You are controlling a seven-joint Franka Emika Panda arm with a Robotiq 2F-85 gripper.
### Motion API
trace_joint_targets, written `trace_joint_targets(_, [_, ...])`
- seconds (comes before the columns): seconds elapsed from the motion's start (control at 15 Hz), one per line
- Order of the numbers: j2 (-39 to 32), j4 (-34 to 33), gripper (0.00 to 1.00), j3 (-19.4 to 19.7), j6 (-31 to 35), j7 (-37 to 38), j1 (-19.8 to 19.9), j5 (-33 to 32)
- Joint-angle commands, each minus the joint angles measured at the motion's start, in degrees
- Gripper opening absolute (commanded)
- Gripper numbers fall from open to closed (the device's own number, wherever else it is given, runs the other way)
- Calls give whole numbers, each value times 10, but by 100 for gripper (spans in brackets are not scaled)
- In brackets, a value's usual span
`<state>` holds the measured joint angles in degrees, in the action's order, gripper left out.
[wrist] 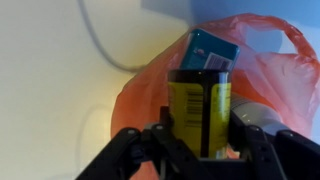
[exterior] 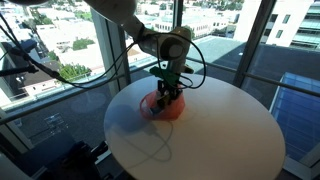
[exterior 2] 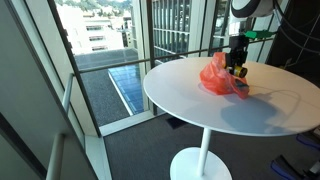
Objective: Put the bottle with a yellow lid in the plastic bag
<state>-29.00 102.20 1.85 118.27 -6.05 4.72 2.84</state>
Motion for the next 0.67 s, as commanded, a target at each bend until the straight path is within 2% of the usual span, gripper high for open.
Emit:
trace_joint_targets(0.0, [-32,-50,29,-3,-28,22,3,15])
trace_joint_targets(0.13, [-39,-55,31,-4,-33,26,2,15])
trace_joint_targets(0.2, [-41,-57,76,-5,-35,27,2,15])
trace_joint_targets(0.33, [-40,-56,86,-5,-39,24,2,14])
trace_joint_targets(0.47, [-34,-51,100,-5,-42,20,2,11])
trace_joint_targets(0.6, [-30,-50,100,-4,-48,18,3,9])
